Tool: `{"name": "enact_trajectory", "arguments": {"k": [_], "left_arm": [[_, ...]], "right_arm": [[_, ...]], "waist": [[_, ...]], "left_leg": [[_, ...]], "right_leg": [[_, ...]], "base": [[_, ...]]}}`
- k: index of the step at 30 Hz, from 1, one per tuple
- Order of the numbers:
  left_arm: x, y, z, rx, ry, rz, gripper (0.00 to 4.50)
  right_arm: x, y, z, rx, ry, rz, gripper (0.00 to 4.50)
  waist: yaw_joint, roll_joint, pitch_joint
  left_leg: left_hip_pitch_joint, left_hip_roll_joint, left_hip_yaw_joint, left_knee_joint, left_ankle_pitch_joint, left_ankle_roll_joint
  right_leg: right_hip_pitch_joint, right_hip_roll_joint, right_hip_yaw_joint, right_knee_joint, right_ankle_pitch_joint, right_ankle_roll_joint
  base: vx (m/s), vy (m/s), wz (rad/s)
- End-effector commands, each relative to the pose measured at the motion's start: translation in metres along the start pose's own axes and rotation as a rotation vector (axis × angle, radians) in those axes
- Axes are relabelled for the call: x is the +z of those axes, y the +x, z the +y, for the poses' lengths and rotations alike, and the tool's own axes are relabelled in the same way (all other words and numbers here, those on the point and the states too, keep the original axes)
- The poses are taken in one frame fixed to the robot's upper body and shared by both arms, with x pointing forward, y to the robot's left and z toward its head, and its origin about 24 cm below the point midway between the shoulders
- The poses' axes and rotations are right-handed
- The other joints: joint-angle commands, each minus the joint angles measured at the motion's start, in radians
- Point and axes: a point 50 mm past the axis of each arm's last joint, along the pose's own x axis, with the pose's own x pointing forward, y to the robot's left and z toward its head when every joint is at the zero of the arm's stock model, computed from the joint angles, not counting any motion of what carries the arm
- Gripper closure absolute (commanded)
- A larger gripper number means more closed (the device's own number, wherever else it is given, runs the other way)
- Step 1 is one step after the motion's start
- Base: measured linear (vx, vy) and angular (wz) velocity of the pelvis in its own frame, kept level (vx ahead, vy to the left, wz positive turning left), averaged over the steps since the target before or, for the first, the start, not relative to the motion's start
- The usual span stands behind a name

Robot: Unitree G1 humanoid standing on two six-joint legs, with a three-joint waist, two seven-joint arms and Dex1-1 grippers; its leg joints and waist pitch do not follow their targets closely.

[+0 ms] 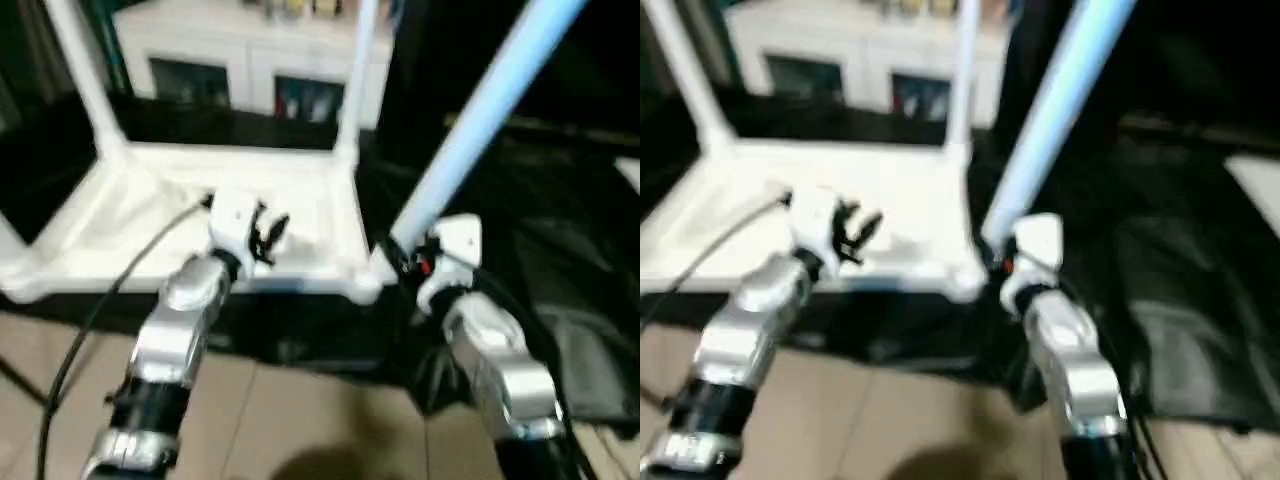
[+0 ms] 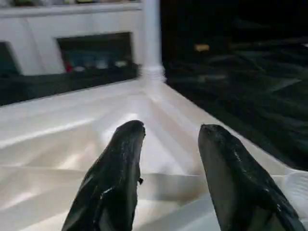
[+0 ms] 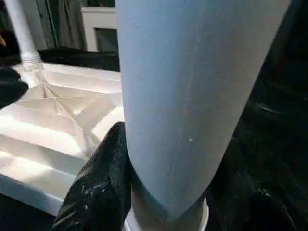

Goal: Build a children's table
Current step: Insert table leg to table base

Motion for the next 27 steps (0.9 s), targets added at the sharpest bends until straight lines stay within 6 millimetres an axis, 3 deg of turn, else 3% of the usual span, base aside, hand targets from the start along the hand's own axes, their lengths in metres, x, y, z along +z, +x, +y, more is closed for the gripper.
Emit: {"name": "enact_trajectory", "arguments": {"k": [1,2,3,4,5,6,7,8,9,10,11,12,13,14,15,16,17,18,19,20,21,22,25,26,27], "left_arm": [[0.002,-0.004,0.01,0.041,0.009,0.005,2.36],[0.003,-0.005,0.011,0.044,0.012,0.006,2.36],[0.003,-0.005,0.011,0.044,0.012,0.006,2.36],[0.002,-0.006,0.011,0.043,0.014,0.009,2.36],[0.002,-0.006,0.011,0.044,0.014,0.011,2.36],[0.002,-0.006,0.011,0.047,0.004,0.009,2.36],[0.001,-0.006,0.01,0.049,-0.004,0.007,2.36],[0.001,-0.006,0.01,0.052,-0.008,0.005,2.36],[0.001,-0.006,0.01,0.053,-0.01,0.002,2.36],[0.002,-0.006,0.009,0.059,-0.023,-0.005,2.36],[0.002,-0.006,0.01,0.075,-0.035,-0.017,2.36],[0.002,-0.006,0.011,0.076,-0.036,-0.018,2.36],[0.003,-0.007,0.016,0.122,-0.057,-0.037,2.36],[0.003,-0.009,0.019,0.151,-0.069,-0.054,2.36],[0.002,-0.011,0.023,0.184,-0.086,-0.061,2.36],[-0.001,-0.014,0.028,0.212,-0.097,-0.06,2.36],[-0.003,-0.018,0.031,0.222,-0.103,-0.071,2.36],[-0.009,-0.025,0.035,0.236,-0.092,-0.047,2.36],[-0.01,-0.026,0.035,0.237,-0.09,-0.044,2.36],[-0.011,-0.03,0.035,0.229,-0.083,-0.044,2.36],[-0.011,-0.032,0.034,0.221,-0.08,-0.051,2.36],[-0.013,-0.034,0.033,0.211,-0.073,-0.05,2.36],[-0.023,-0.043,0.03,0.211,-0.043,-0.016,2.36],[-0.027,-0.049,0.03,0.218,-0.049,-0.013,2.36],[-0.029,-0.05,0.03,0.224,-0.054,-0.008,2.36]], "right_arm": [[0.006,0.002,0.006,0.024,0.0,-0.028,2.65],[0.007,0.002,0.006,0.031,0.011,-0.039,2.65],[0.007,0.001,0.006,0.033,0.01,-0.041,2.65],[0.008,0.001,0.007,0.038,0.004,-0.042,2.65],[0.008,0.0,0.007,0.043,-0.002,-0.042,2.65],[0.008,-0.001,0.007,0.044,-0.003,-0.042,2.65],[0.008,-0.001,0.007,0.044,-0.004,-0.042,2.65],[0.008,-0.001,0.007,0.043,-0.004,-0.044,2.65],[0.008,-0.001,0.007,0.042,-0.004,-0.045,2.65],[0.009,-0.002,0.006,0.038,-0.001,-0.05,2.65],[0.01,-0.002,0.004,0.024,0.0,-0.056,2.65],[0.01,-0.002,0.004,0.023,0.0,-0.056,2.65],[0.012,-0.003,0.0,-0.009,0.001,-0.071,2.65],[0.012,-0.004,-0.002,-0.024,0.001,-0.074,2.65],[0.013,-0.004,-0.005,-0.04,0.002,-0.078,2.65],[0.014,-0.006,-0.008,-0.057,0.001,-0.081,2.65],[0.013,-0.008,-0.012,-0.069,0.001,-0.08,2.65],[0.012,-0.013,-0.017,-0.084,-0.011,-0.068,2.65],[0.011,-0.013,-0.018,-0.085,-0.012,-0.067,2.65],[0.008,-0.017,-0.021,-0.081,-0.039,-0.048,2.65],[0.006,-0.019,-0.022,-0.076,-0.057,-0.036,2.65],[0.003,-0.021,-0.023,-0.069,-0.073,-0.022,2.65],[-0.003,-0.03,-0.027,-0.07,-0.058,-0.011,2.65],[-0.004,-0.034,-0.028,-0.08,-0.031,-0.016,2.65],[-0.004,-0.035,-0.029,-0.088,-0.02,-0.018,2.65]], "waist": [[0.026,-0.007,-0.072],[0.006,0.013,-0.073],[0.008,0.022,-0.079],[-0.039,0.077,-0.081],[-0.066,0.08,-0.088],[-0.082,0.066,-0.107],[-0.085,0.064,-0.104],[-0.082,0.05,-0.097],[-0.09,0.033,-0.095],[-0.089,0.0,-0.08],[-0.091,-0.04,-0.075],[-0.047,-0.06,-0.077],[-0.037,-0.053,-0.077],[-0.04,-0.05,-0.072],[-0.046,-0.032,-0.057],[-0.056,-0.01,-0.047],[-0.059,0.005,-0.049],[-0.083,0.006,-0.052],[-0.088,0.014,-0.063],[-0.095,0.012,-0.074],[-0.098,0.003,-0.077],[-0.083,-0.006,-0.077],[-0.075,-0.012,-0.079],[-0.078,-0.015,-0.068],[-0.076,-0.018,-0.062]], "left_leg": [[-0.094,0.01,-0.022,0.008,0.064,0.059],[-0.095,0.019,-0.011,-0.043,0.162,0.04],[-0.082,0.026,-0.003,-0.077,0.219,0.037],[0.036,0.088,-0.089,-0.148,0.276,0.17],[0.118,0.138,-0.137,-0.153,0.206,0.249],[0.159,0.16,-0.167,-0.127,0.273,0.368],[0.148,0.155,-0.166,-0.119,0.361,0.403],[0.127,0.145,-0.139,-0.12,0.488,0.448],[0.113,0.126,-0.109,-0.124,0.553,0.465],[0.059,0.052,-0.039,-0.113,0.371,0.389],[0.023,-0.002,-0.006,-0.098,0.192,0.315],[-0.052,-0.07,0.004,-0.005,-0.034,0.196],[-0.079,-0.047,-0.026,0.023,0.019,0.084],[-0.082,-0.042,-0.029,0.021,0.053,0.041],[-0.076,-0.023,-0.032,-0.002,0.082,-0.005],[-0.059,0.005,-0.03,-0.064,0.117,-0.002],[-0.045,0.019,-0.025,-0.106,0.127,0.004],[-0.048,0.049,-0.033,-0.153,0.1,0.01],[-0.019,0.067,-0.044,-0.152,0.096,0.009],[0.013,0.079,-0.049,-0.14,0.173,0.036],[0.005,0.075,-0.048,-0.132,0.257,0.05],[-0.002,0.061,-0.03,-0.116,0.404,0.081],[-0.009,0.059,-0.019,-0.12,0.328,0.088],[-0.017,0.061,-0.015,-0.132,0.231,0.09],[-0.021,0.058,-0.003,-0.135,0.124,0.097]], "right_leg": [[0.092,-0.191,0.114,-0.186,-0.348,0.155],[0.096,-0.121,0.076,-0.173,-0.211,0.05],[0.099,-0.082,0.044,-0.167,-0.137,0.009],[0.016,0.03,-0.019,-0.058,0.007,-0.016],[-0.062,0.025,-0.01,-0.003,-0.055,-0.028],[-0.114,0.014,0.014,0.046,-0.066,0.0],[-0.135,0.012,0.023,0.062,-0.039,0.026],[-0.164,0.002,0.042,0.076,0.024,0.074],[-0.179,-0.005,0.06,0.058,0.103,0.086],[-0.143,-0.02,0.091,-0.041,0.233,0.008],[-0.094,-0.033,0.125,-0.095,0.243,0.013],[0.015,-0.13,0.219,-0.157,-0.004,-0.009],[0.048,-0.158,0.207,-0.157,-0.096,-0.068],[0.05,-0.149,0.192,-0.157,-0.118,-0.088],[0.041,-0.145,0.171,-0.175,-0.189,-0.154],[0.024,-0.117,0.134,-0.184,-0.252,-0.196],[0.017,-0.089,0.111,-0.18,-0.228,-0.194],[0.013,-0.03,0.079,-0.138,-0.114,-0.162],[-0.003,-0.027,0.077,-0.117,-0.024,-0.155],[-0.02,-0.044,0.084,-0.1,0.174,-0.177],[-0.017,-0.047,0.087,-0.091,0.281,-0.192],[-0.023,-0.053,0.097,-0.082,0.444,-0.218],[-0.019,-0.061,0.1,-0.086,0.412,-0.242],[-0.017,-0.069,0.101,-0.097,0.329,-0.249],[-0.011,-0.09,0.111,-0.113,0.226,-0.256]], "base": [[0.097,-0.02,0.47],[0.136,0.021,0.25],[0.136,0.021,0.25],[0.195,0.045,0.02],[0.226,0.033,0.02],[0.226,0.033,0.02],[0.173,0.003,0.02],[0.11,-0.02,-0.05],[0.11,-0.02,-0.05],[0.083,-0.063,-0.01],[0.095,-0.109,0.07],[0.095,-0.109,0.07],[0.108,-0.119,-0.01],[0.069,-0.086,-0.09],[0.069,-0.086,-0.09],[0.0,0.0,0.0],[0.053,0.043,-0.1],[0.053,0.043,-0.1],[0.09,0.062,-0.05],[0.091,0.05,0.02],[0.091,0.05,0.02],[0.055,0.053,0.05],[0.0,0.0,0.0],[0.0,0.0,0.0],[0.0,0.0,0.0]]}}
